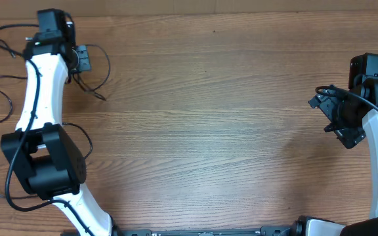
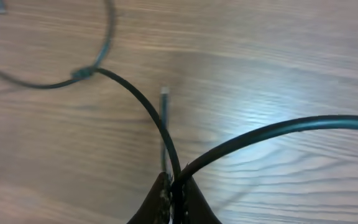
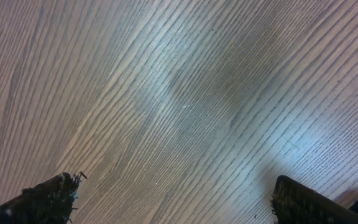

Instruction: Untangle cables

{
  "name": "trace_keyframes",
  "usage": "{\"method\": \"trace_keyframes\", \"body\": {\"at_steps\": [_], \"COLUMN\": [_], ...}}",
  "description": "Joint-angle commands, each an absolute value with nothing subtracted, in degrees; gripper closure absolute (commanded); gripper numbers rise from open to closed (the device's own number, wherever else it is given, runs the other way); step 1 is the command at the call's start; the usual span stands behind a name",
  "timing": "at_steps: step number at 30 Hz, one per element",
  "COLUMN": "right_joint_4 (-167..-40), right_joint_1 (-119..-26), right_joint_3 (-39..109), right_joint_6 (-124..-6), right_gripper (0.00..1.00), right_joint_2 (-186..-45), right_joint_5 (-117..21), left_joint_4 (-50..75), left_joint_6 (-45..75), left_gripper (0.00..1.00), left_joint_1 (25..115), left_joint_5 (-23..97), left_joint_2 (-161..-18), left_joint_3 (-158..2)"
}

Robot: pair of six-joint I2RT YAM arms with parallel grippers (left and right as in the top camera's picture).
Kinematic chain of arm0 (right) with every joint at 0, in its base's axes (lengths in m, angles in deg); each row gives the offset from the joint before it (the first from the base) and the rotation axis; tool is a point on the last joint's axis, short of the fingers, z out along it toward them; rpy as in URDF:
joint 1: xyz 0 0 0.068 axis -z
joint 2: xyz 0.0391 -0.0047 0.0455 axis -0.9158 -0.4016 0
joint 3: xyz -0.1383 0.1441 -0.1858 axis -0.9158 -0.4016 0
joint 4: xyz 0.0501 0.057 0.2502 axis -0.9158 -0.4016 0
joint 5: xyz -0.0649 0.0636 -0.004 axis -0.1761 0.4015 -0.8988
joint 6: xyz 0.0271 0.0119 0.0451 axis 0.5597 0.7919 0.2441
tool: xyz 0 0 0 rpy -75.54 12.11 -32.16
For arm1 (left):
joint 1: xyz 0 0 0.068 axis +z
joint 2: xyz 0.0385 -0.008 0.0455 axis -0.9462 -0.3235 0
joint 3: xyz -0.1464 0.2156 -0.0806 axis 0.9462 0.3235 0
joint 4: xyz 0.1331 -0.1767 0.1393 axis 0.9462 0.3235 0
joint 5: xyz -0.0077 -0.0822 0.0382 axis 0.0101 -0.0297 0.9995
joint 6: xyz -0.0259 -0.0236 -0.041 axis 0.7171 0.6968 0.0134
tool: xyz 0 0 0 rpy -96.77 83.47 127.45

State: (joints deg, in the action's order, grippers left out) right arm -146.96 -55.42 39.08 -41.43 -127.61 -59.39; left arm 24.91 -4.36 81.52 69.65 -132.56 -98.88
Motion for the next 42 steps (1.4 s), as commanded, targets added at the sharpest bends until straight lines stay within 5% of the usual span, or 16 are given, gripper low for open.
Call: {"method": "trace_keyframes", "body": {"at_steps": [1, 15, 16, 17, 18, 20, 42], "right_joint_4": [-146.9, -146.9, -146.9, -146.9, -146.9, -146.9, -146.9], "right_joint_1": [-55.0, -55.0, -55.0, -55.0, -55.0, -55.0, -55.0], "right_joint_3": [40.3, 40.3, 40.3, 40.3, 40.3, 40.3, 40.3], "right_joint_6": [-41.6, -41.6, -41.6, -41.6, -41.6, -41.6, -41.6], "right_gripper": [0.0, 0.0, 0.0, 0.0, 0.0, 0.0, 0.0], "right_joint_2": [-126.5, -126.5, -126.5, -126.5, -126.5, -126.5, -126.5], "right_joint_5": [-60.0, -60.0, -60.0, -60.0, -60.0, -60.0, -60.0], "left_joint_4": [24.0, 16.6, 16.3, 16.2, 16.1, 16.5, 32.5], "left_joint_6": [-9.0, -15.6, -15.6, -15.6, -15.6, -15.6, -8.6], "left_gripper": [0.96, 0.95, 0.86, 0.65, 0.32, 0.0, 0.0], "left_joint_1": [80.8, 78.4, 78.3, 78.2, 77.9, 77.2, 76.3], "left_joint_5": [55.4, 75.2, 74.9, 74.2, 73.4, 73.2, 58.8], "left_joint_2": [-132.4, -134.3, -134.3, -134.3, -134.3, -134.3, -111.7], "left_joint_3": [-98.5, -98.4, -98.4, -98.4, -98.4, -98.4, -99.7]}}
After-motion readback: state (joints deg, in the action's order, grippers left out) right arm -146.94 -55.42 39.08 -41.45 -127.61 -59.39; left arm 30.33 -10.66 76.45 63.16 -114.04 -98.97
